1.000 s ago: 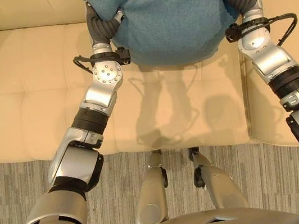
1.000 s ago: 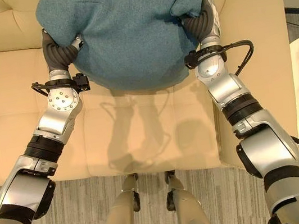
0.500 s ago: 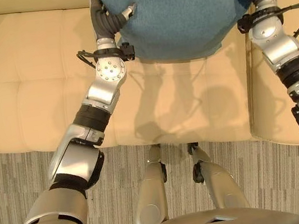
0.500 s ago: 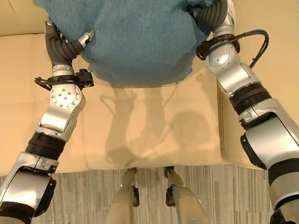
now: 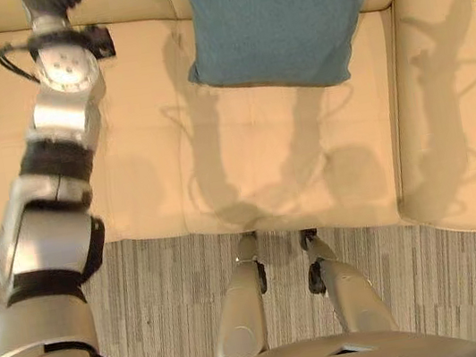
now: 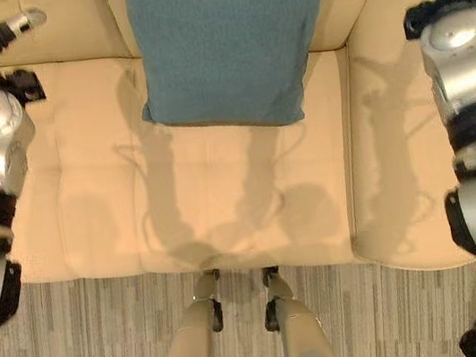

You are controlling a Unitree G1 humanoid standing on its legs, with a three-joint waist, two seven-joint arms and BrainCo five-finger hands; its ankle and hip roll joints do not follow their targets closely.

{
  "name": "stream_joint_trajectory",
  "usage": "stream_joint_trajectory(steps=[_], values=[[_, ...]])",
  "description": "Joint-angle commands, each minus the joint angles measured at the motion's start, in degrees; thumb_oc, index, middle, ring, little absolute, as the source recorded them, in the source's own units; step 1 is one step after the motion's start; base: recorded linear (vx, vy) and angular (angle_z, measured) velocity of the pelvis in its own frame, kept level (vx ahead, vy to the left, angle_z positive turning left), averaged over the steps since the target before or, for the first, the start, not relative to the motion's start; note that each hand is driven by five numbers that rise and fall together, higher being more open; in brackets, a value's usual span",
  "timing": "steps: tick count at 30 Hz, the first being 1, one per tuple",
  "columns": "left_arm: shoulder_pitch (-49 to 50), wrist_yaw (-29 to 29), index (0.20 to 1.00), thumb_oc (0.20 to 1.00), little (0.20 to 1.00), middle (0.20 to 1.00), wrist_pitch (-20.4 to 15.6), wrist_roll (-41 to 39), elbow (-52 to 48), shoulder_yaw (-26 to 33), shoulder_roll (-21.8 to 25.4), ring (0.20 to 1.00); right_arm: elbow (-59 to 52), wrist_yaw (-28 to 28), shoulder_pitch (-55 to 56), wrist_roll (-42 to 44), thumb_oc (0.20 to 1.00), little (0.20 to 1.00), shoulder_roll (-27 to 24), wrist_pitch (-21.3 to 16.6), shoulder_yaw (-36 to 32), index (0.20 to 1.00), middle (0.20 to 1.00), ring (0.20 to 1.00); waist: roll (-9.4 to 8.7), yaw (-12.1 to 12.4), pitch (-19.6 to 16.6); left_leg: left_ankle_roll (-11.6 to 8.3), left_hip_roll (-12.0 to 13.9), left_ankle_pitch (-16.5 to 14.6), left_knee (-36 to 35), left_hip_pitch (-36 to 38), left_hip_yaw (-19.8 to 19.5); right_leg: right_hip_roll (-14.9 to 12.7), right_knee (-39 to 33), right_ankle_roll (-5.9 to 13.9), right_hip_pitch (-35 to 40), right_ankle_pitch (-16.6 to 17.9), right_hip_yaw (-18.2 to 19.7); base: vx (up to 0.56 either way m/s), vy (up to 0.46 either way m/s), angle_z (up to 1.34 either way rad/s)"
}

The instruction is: Pick up all the scattered cushions and arrange them neatly on the sofa.

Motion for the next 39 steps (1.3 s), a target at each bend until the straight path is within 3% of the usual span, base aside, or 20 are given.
stream_joint_trajectory(steps=[1,4,5,9,12,15,18,21,24,25,27,28,33,36,39], values=[[11.76,-0.34,1.000,1.000,1.000,1.000,-3.57,5.97,-5.58,6.33,-3.49,1.000,-4.78,0.06,13.32,-6.90,1.000,1.000,4.55,-3.00,-4.97,1.000,1.000,1.000,-3.54,-0.29,-8.29,-4.62,3.33,-6.88,0.07,4.49,4.11,-4.61,-0.01,6.00,0.93,-1.14,1.16,0.08,-0.002,-0.05],[30.63,-3.38,1.000,1.000,1.000,1.000,-2.81,8.75,-14.53,14.06,-9.28,1.000,-13.71,3.73,30.33,-13.75,1.000,1.000,11.16,-3.42,-11.38,1.000,1.000,1.000,-3.72,-0.44,-9.04,-4.08,3.66,-8.02,0.07,8.63,4.84,-4.74,-0.01,5.72,5.11,-2.26,1.23,0.10,-0.008,-0.18],[39.71,-6.15,1.000,1.000,1.000,1.000,-0.86,11.96,-14.96,16.10,-11.49,1.000,-13.63,7.07,39.31,-14.11,1.000,1.000,16.76,-3.38,-14.03,1.000,1.000,1.000,-3.54,-0.80,-9.26,-3.55,3.73,-8.83,0.07,11.81,5.21,-4.61,-0.01,5.43,8.16,-2.95,1.26,0.08,-0.004,-0.12],[49.16,-11.16,1.000,1.000,1.000,1.000,0.98,14.58,-11.35,16.84,-13.69,1.000,-8.94,10.14,46.24,-14.34,1.000,1.000,21.50,-3.01,-14.78,1.000,1.000,1.000,-2.63,-1.00,-9.34,-2.88,3.91,-9.59,0.07,15.96,5.90,-4.25,-0.01,5.17,12.48,-3.44,1.05,0.01,0.005,-0.13],[54.69,-15.37,1.000,1.000,1.000,1.000,3.18,18.67,-1.32,14.50,-14.67,1.000,0.57,12.96,48.83,-17.02,1.000,1.000,23.20,-2.56,-11.66,1.000,1.000,1.000,-1.72,-1.14,-9.54,-1.94,4.40,-10.17,0.07,20.49,6.63,-3.55,1.18,4.77,16.42,-5.00,1.80,-0.05,-0.003,-0.16],[55.88,-16.34,1.000,1.000,1.000,1.000,4.21,21.20,4.43,13.36,-15.64,1.000,4.65,13.98,49.94,-18.41,1.000,1.000,23.99,-2.47,-10.11,1.000,1.000,1.000,-1.47,-1.15,-9.56,-1.67,4.60,-10.31,0.07,22.17,6.73,-3.11,2.56,4.43,17.60,-6.10,2.17,-0.06,-0.033,-0.09],[55.34,-15.40,1.000,1.000,1.000,1.000,5.30,22.89,19.98,11.56,-18.99,1.000,11.97,14.56,51.20,-20.03,1.000,1.000,25.62,-2.68,-7.40,1.000,1.000,1.000,-1.46,-1.50,-8.66,-2.26,5.85,-8.97,0.19,23.77,6.64,-1.49,3.13,2.93,20.29,-8.30,2.86,-0.12,-0.117,0.02],[53.83,-15.12,1.000,1.000,1.000,1.000,6.17,23.58,31.30,10.82,-21.61,1.000,18.93,14.22,50.94,-21.14,1.000,1.000,26.60,-2.50,-5.11,1.000,1.000,1.000,-1.89,-1.47,-8.82,-2.36,6.43,-8.96,2.60,22.91,5.98,-0.53,0.97,2.06,21.74,-8.40,3.06,-0.17,-0.108,0.11],[51.78,-14.86,1.000,1.000,1.000,1.000,6.74,24.10,39.14,10.40,-23.61,1.000,26.50,13.98,49.58,-21.65,1.000,1.000,27.76,-1.89,-3.49,1.000,1.000,1.000,-3.28,-1.44,-7.23,-1.93,4.62,-13.47,12.34,19.74,5.34,-1.77,1.30,1.44,21.01,-7.46,3.30,-0.25,-0.023,0.09],[51.00,-15.10,1.000,1.000,1.000,1.000,6.65,25.34,41.24,9.94,-24.34,1.000,29.77,14.37,49.16,-22.32,1.000,1.000,28.63,-1.53,-2.56,1.000,1.000,1.000,-4.13,-1.55,-7.15,-0.61,1.72,-18.54,17.77,20.29,4.50,-2.89,2.17,1.32,20.05,-6.60,3.38,-0.21,0.045,0.06],[50.88,-15.28,1.000,1.000,1.000,1.000,6.68,25.59,41.52,9.69,-24.71,1.000,30.36,14.39,49.16,-22.35,1.000,1.000,28.83,-1.52,-2.60,1.000,1.000,1.000,-4.15,-1.73,-7.38,-0.32,1.10,-19.75,18.13,21.15,4.20,-2.95,2.38,1.36,19.71,-6.27,3.48,-0.14,0.123,0.12],[50.71,-15.43,1.000,1.000,1.000,1.000,6.55,25.34,41.14,9.07,-25.62,1.000,32.28,14.99,49.20,-22.15,1.000,1.000,29.34,-1.01,-2.72,1.000,1.000,1.000,-3.20,-2.55,-8.17,0.31,-0.54,-21.64,15.38,24.92,3.27,-2.54,3.41,1.62,17.88,-5.40,3.93,-0.10,0.166,0.19],[49.75,-15.54,1.000,1.000,1.000,1.000,6.78,26.08,40.72,7.26,-25.82,1.000,34.42,15.30,48.22,-22.79,1.000,1.000,30.11,0.37,-1.99,1.000,1.000,1.000,-2.58,-3.16,-8.51,1.26,-1.41,-20.92,10.08,26.84,3.22,-3.57,4.84,2.82,14.90,-3.13,4.05,-0.10,0.145,0.08],[48.62,-15.34,1.000,1.000,1.000,1.000,6.48,25.46,40.41,6.80,-26.07,1.000,34.88,15.12,46.76,-23.67,1.000,1.000,30.84,1.19,-0.97,1.000,1.000,1.000,-2.68,-2.36,-7.35,2.68,-3.32,-19.36,5.93,27.14,2.43,-4.95,6.13,4.74,11.51,-0.65,4.04,-0.24,0.188,-0.30],[47.93,-15.32,1.000,1.000,1.000,1.000,6.38,25.26,40.70,6.12,-25.49,1.000,34.66,15.06,45.14,-24.41,1.000,1.000,31.14,1.88,0.34,1.000,1.000,1.000,-1.75,-2.06,-5.46,4.09,-3.03,-16.37,3.26,26.57,2.51,-5.53,12.83,5.98,7.35,-0.88,5.08,-0.24,0.125,-0.66]])
